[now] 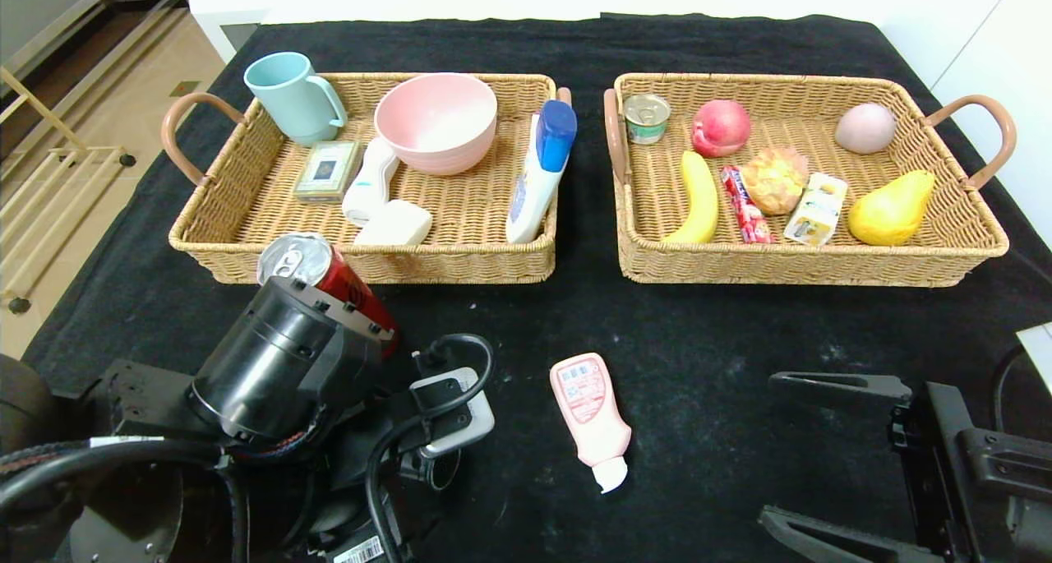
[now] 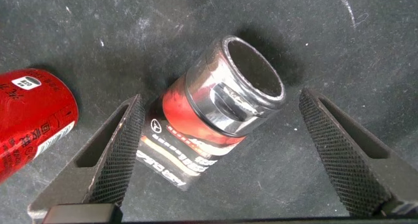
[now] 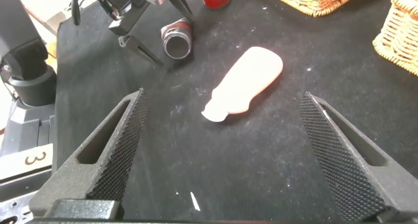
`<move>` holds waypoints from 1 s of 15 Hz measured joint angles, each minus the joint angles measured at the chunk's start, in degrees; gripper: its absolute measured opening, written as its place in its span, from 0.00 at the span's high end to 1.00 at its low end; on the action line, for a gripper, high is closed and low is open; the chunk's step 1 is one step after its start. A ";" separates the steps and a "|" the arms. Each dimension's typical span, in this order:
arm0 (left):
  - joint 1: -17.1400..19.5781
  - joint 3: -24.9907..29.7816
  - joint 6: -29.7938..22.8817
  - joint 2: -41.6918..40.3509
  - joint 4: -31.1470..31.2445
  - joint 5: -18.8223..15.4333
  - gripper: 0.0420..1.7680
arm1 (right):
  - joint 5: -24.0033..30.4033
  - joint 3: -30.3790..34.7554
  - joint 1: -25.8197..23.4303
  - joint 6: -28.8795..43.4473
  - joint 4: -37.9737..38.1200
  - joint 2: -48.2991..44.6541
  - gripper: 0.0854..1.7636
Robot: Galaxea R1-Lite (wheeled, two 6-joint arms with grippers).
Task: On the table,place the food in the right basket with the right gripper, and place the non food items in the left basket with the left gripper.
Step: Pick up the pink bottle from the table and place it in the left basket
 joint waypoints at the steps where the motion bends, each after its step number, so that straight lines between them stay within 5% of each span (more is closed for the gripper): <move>1: -0.02 0.04 0.00 0.00 -0.05 0.04 0.18 | -0.02 0.05 0.02 0.00 0.00 -0.02 0.03; 4: -0.07 0.22 0.00 -0.02 0.01 0.00 0.42 | -0.02 0.05 0.06 0.00 -0.06 -0.02 0.03; 7: -0.13 0.61 0.01 -0.11 0.09 -0.11 0.55 | -0.02 0.05 0.02 -0.01 -0.06 -0.02 0.03; 15: -0.18 0.96 0.09 -0.27 0.00 -0.21 0.55 | 0.00 0.02 -0.05 -0.01 -0.06 -0.02 0.03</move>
